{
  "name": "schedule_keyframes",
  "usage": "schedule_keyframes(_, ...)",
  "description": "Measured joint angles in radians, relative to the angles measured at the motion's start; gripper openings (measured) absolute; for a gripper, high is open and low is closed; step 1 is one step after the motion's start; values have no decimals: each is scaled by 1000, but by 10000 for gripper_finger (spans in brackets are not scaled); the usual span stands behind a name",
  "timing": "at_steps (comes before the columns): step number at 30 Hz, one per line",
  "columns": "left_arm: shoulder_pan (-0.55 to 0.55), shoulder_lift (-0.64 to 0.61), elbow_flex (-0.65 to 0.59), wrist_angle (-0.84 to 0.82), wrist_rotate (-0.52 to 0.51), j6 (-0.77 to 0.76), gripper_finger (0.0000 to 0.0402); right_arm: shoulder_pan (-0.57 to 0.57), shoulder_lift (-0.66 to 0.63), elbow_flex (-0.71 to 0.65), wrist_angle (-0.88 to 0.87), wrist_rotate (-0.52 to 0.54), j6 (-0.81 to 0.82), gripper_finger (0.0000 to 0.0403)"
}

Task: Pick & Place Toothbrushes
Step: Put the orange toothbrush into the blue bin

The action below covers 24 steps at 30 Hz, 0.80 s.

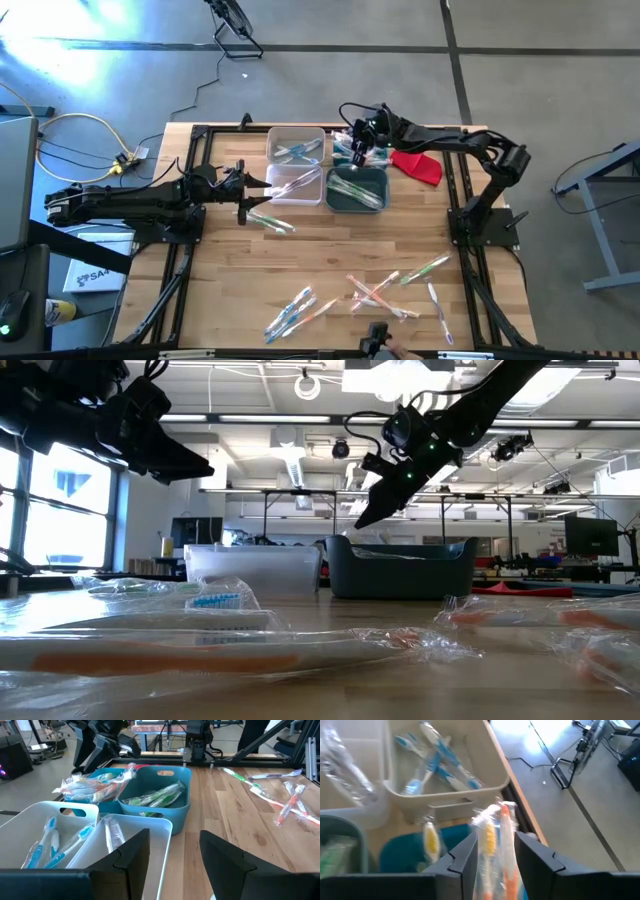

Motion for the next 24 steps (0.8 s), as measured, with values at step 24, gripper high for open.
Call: schedule_keyframes(24, 0, 0, 0, 0, 0, -2, 171, 264, -253, 0, -123, 236, 78, 53)
